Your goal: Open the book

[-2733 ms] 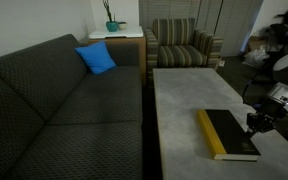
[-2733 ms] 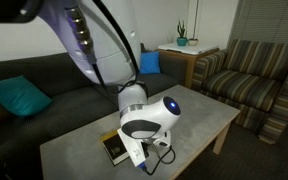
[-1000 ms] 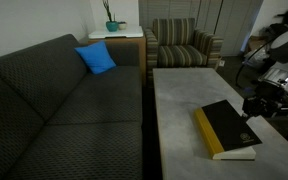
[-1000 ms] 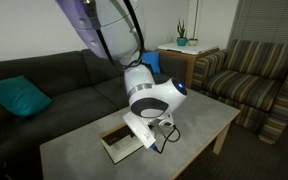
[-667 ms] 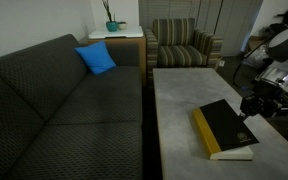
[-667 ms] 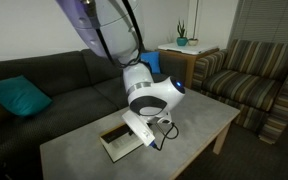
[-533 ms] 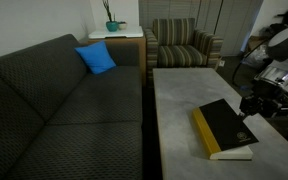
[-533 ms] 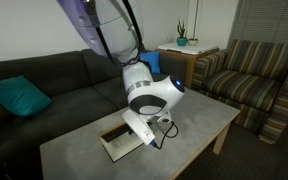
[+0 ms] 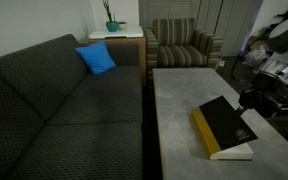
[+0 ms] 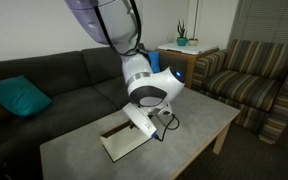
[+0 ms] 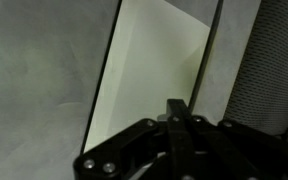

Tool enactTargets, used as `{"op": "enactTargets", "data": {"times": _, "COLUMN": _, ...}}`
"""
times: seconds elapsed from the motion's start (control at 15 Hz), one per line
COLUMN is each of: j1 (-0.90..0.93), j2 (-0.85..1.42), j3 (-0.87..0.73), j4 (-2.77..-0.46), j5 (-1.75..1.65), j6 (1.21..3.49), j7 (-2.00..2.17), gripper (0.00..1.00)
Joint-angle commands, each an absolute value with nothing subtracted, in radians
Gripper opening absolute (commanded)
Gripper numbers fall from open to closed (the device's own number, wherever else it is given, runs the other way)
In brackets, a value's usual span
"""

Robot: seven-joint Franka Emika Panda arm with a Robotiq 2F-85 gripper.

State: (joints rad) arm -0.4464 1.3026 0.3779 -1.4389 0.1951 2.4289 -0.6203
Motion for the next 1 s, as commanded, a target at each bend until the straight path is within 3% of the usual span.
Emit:
{"op": "enactTargets", "data": {"times": 0.0, "j1": -0.451, "j2": 1.252, "j3": 0.384, "j4": -1.502, "j5": 0.228, "j6": 2.447, "j7": -0.664, "gripper": 0.0}}
{"op": "enactTargets", "data": {"times": 0.4, "j1": -0.489, "j2": 1.326, "j3": 0.458, "j4": -1.407, "j5": 0.306, "j6": 2.285, "j7": -0.788, "gripper": 0.0}}
{"op": "enactTargets", "data": {"times": 0.93, "j1": -0.445, "j2": 1.46, "j3": 0.438, "j4": -1.192, "j5": 0.444, "j6": 1.983, "j7": -0.87, "gripper": 0.0}}
